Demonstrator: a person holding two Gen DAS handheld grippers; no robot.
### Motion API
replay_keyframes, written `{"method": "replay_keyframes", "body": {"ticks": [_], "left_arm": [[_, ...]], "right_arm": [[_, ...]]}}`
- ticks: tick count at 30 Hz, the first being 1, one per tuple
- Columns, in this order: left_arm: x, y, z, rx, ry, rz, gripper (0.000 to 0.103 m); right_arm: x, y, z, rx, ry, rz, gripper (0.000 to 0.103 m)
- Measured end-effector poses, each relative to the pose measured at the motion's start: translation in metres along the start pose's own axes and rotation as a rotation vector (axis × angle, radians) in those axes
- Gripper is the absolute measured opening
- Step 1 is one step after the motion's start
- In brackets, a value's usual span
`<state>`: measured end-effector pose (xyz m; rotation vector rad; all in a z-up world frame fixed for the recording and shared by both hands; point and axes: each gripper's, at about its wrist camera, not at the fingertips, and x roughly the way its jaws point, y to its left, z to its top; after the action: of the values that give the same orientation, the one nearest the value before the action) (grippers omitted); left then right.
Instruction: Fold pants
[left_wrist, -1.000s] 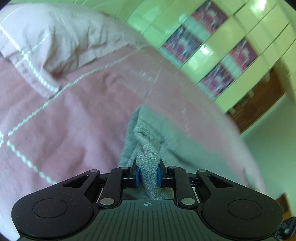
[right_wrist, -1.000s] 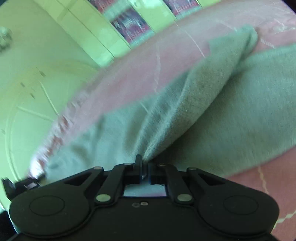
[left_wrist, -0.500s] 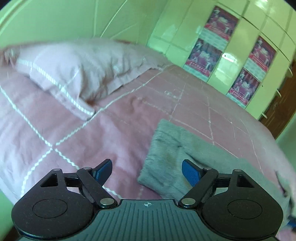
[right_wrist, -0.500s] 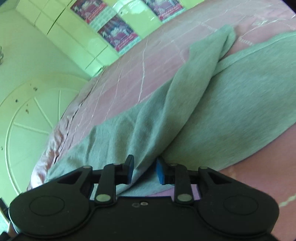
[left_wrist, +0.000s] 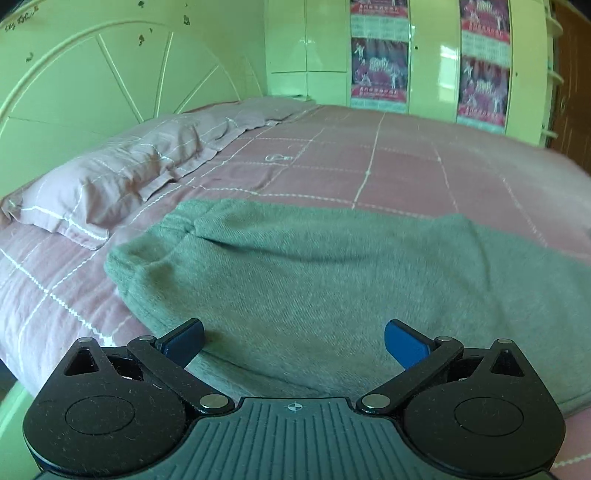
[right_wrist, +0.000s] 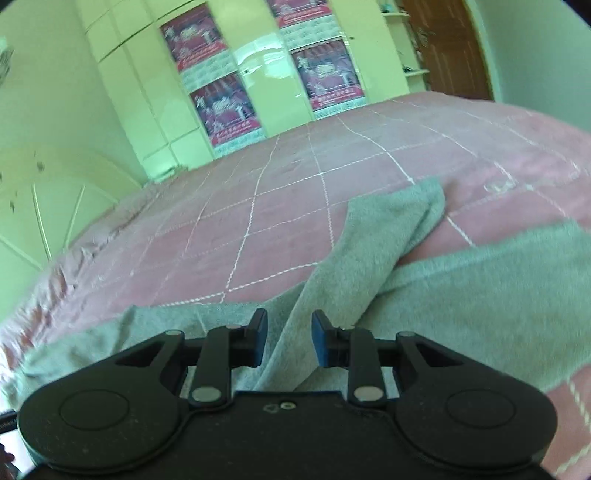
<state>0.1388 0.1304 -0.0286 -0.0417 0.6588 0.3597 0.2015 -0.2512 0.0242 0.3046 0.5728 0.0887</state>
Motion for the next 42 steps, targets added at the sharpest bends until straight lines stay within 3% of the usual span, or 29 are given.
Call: {"method": "replay_keyframes", "body": {"ticks": [2,5,6,7,8,13,15,17,19,20,24,29,31,33,34,35,39,42], "left_arm": [[0.003,-0.009,-0.010,0.051,0.030,0.025,0.103],[0.000,-0.008,-0.022,0.057,0.012,0.006,0.103],[0.000,-0.006,-0.021,0.048,0.021,-0.003,0.103],[0.000,-0.007,-0.020,0.047,0.032,-0.007,0.103],[-0.001,-0.007,-0.021,0.049,0.035,-0.008,0.103],[-0.002,-0.009,-0.023,0.044,0.035,-0.013,0.103],[-0.001,-0.008,-0.022,0.050,0.034,-0.009,0.103],[0.001,-0.006,-0.020,0.048,0.034,-0.011,0.103],[-0.003,-0.005,-0.017,0.040,0.030,-0.005,0.103],[-0.007,-0.006,-0.016,0.032,0.031,-0.001,0.103],[-0.024,-0.020,-0.016,-0.006,0.009,-0.052,0.103],[-0.030,-0.079,-0.013,0.087,0.019,-0.152,0.103],[-0.023,-0.110,-0.019,0.198,0.099,-0.144,0.103],[-0.022,-0.123,-0.028,0.233,0.082,-0.103,0.103],[-0.021,-0.122,-0.030,0.226,0.078,-0.106,0.103],[-0.021,-0.119,-0.030,0.212,0.079,-0.122,0.103],[-0.020,-0.112,-0.028,0.208,0.087,-0.152,0.103],[-0.020,-0.112,-0.030,0.211,0.076,-0.156,0.103]], "right_arm": [[0.015,0.010,0.006,-0.072,0.023,-0.034,0.019],[0.041,0.023,0.009,-0.191,0.092,-0.110,0.018],[0.048,0.025,0.009,-0.229,0.115,-0.144,0.015],[0.048,0.025,0.005,-0.256,0.117,-0.161,0.000],[0.045,0.024,0.003,-0.262,0.113,-0.176,0.000],[0.000,-0.007,-0.024,-0.140,0.076,-0.211,0.000],[0.001,-0.025,-0.040,-0.063,0.116,-0.198,0.000],[-0.002,-0.036,-0.044,-0.011,0.095,-0.173,0.000],[-0.010,-0.037,-0.037,0.025,0.053,-0.161,0.013],[-0.016,-0.036,-0.033,0.015,0.023,-0.157,0.013],[-0.020,-0.024,-0.018,-0.095,-0.027,-0.170,0.013],[0.000,-0.002,-0.005,-0.255,-0.028,-0.209,0.012],[0.017,0.004,0.002,-0.318,-0.008,-0.232,0.012],[0.036,0.007,0.006,-0.366,0.024,-0.286,0.013],[0.042,0.006,0.010,-0.383,0.038,-0.302,0.008],[0.044,0.003,0.014,-0.376,0.044,-0.295,0.000],[-0.007,-0.025,0.025,-0.186,-0.105,-0.288,0.000],[-0.047,-0.064,-0.002,0.043,-0.133,-0.271,0.000]]}}
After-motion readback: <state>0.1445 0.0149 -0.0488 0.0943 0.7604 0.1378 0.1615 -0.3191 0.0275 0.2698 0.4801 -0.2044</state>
